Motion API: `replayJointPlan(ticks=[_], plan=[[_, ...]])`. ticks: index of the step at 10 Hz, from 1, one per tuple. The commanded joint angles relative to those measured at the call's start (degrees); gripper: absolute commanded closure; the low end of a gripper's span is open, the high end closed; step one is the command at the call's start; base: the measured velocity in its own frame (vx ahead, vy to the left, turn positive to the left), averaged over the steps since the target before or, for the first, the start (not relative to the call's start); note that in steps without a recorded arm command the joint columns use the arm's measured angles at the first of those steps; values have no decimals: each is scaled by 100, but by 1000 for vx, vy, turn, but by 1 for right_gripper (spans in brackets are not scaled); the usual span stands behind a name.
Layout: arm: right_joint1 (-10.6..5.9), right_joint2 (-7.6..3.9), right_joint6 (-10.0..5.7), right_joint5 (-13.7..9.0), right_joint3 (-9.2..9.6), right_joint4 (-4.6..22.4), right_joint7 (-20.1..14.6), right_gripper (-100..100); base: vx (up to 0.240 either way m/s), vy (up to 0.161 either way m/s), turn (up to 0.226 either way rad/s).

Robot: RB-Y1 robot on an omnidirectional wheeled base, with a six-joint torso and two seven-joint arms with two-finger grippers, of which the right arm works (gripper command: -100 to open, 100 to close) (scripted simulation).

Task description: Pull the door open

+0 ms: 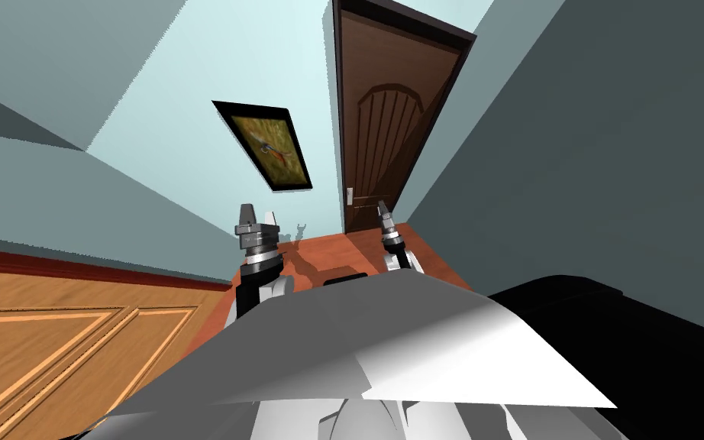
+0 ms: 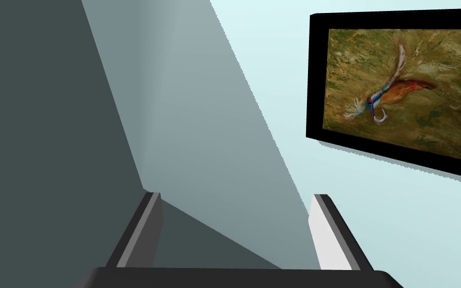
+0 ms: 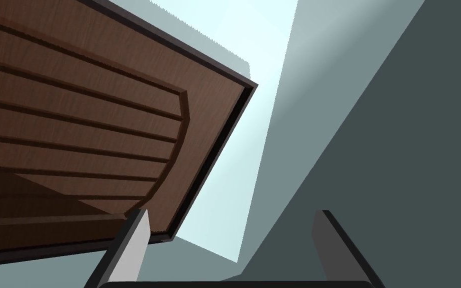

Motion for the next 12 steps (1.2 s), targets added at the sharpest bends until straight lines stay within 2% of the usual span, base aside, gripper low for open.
replayJointPlan(ticks=[1,6,11,12], plan=[[-33,-2,-30,163,26,141,103,-100,147,23,-102],[-198,-45,-75,809,77,660,451,-100,143,42,-144],[-329,-60,-112,1324,118,1075,728,-100,125,53,-115],[-374,-61,-125,1499,131,1215,822,-100,152,28,-172]])
